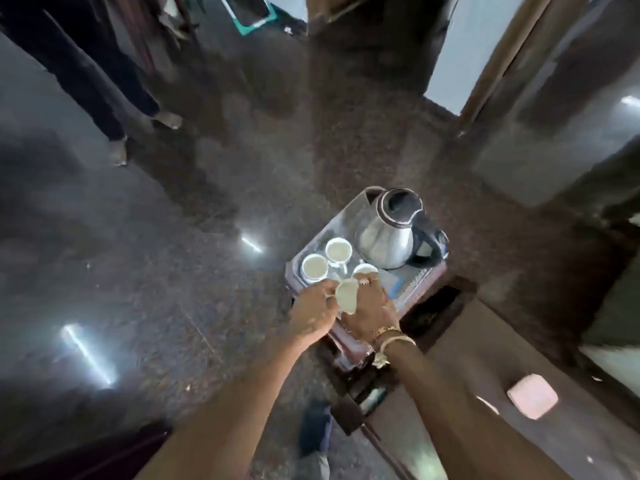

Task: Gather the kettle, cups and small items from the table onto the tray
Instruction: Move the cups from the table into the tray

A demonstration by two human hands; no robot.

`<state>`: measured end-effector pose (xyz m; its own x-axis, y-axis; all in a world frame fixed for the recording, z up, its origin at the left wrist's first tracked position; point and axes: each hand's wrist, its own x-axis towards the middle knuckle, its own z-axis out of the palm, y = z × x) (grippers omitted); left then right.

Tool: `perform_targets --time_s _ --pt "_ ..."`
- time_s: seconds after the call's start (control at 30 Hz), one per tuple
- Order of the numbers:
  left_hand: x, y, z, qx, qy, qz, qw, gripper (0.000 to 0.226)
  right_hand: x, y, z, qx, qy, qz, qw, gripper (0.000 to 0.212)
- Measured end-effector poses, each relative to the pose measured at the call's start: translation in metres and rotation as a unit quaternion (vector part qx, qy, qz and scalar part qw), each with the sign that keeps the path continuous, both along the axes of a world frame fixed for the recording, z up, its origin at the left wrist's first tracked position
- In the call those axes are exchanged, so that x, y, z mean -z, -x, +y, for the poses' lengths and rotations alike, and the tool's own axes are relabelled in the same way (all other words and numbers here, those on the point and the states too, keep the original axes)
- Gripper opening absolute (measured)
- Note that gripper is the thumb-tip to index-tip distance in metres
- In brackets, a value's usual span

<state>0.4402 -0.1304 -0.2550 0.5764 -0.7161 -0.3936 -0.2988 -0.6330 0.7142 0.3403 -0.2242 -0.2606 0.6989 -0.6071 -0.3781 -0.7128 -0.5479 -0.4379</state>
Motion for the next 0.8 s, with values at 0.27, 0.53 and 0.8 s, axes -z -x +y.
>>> perform_targets --time_s 0.27,0.53,0.8 --pt "0.033 -0.029 -0.022 0.134 -0.115 -0.133 0.975 0.022 0.052 -0.031 -0.021 -0.073 0.098 0.075 0.99 0.071" --pt "0.055 -0.029 -0.031 0.119 -0.141 -0.153 0.971 0.019 0.069 -0.032 -0.027 -0.113 0.152 0.096 0.977 0.065" --pt "0.063 -0.028 -0.028 0.119 -0.115 -0.167 0.972 0.018 0.072 -0.03 -0.024 -0.11 0.182 0.101 0.972 0.068"
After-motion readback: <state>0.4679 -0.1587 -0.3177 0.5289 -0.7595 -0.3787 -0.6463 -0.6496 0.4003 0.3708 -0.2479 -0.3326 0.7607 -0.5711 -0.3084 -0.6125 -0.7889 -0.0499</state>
